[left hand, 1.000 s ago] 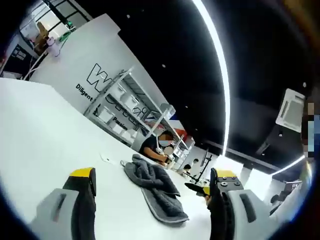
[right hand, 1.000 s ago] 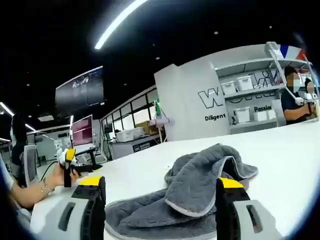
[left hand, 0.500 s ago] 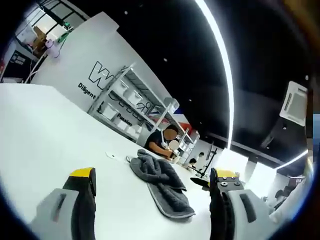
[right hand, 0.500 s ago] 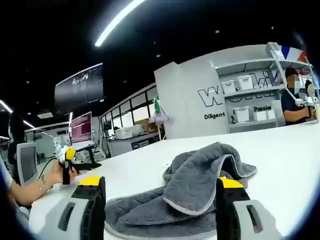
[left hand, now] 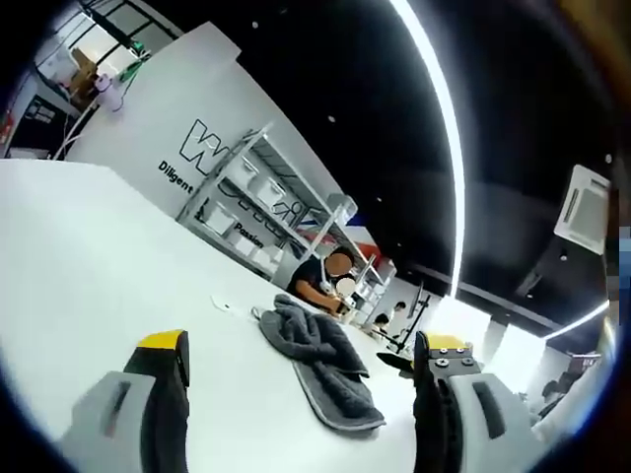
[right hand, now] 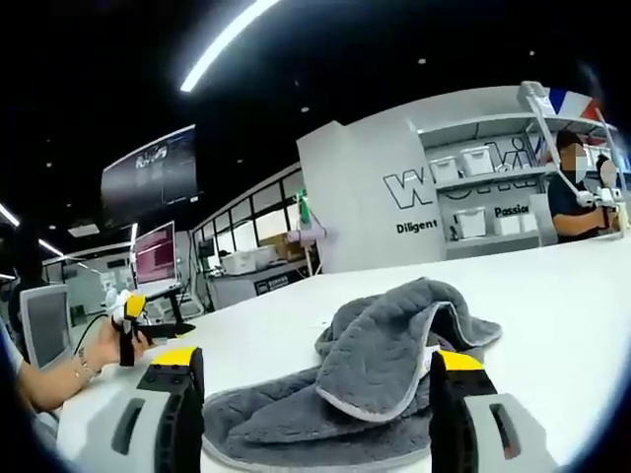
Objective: Fold the towel on the table until its edges align and the towel forms a compact rectangular stack.
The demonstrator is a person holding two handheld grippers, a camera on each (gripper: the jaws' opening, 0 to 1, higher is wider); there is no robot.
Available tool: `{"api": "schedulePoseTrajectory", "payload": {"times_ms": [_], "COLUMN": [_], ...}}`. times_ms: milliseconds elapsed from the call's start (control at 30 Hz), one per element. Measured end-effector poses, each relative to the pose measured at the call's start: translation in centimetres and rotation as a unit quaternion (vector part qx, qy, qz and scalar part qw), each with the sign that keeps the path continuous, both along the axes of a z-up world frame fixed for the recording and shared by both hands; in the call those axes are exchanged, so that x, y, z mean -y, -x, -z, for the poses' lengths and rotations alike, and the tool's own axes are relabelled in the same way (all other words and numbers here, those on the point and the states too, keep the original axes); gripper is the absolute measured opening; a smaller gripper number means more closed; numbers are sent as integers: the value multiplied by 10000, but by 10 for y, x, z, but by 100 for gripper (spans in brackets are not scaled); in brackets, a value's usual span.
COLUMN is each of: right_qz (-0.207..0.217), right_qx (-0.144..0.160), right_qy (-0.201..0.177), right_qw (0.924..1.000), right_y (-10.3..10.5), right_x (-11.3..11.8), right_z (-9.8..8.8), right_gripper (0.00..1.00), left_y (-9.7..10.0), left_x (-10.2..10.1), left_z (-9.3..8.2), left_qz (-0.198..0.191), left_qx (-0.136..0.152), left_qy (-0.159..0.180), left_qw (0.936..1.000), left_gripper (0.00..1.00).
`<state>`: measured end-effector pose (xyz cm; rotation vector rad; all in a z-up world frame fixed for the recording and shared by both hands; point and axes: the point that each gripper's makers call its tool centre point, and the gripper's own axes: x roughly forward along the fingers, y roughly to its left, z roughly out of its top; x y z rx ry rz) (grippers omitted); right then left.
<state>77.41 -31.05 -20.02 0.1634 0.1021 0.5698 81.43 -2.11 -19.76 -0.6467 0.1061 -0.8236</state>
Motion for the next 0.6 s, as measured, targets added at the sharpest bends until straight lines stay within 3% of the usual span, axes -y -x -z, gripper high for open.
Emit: {"api": "schedulePoseTrajectory", "payload": {"times_ms": [600], "right_qz": [-88], "right_qx": [-88], "right_qy": [28], "right_qw": [9999], "right_y": [-1], "right_x": [-4], "right_z": [4], "right_gripper": [99], "left_y": [-1], "left_x": [1], "left_z": [5], "left_qz": [41], "left_qx": [-157], "left_qy": [65], "left_qw": [9998], "left_gripper": [99]}}
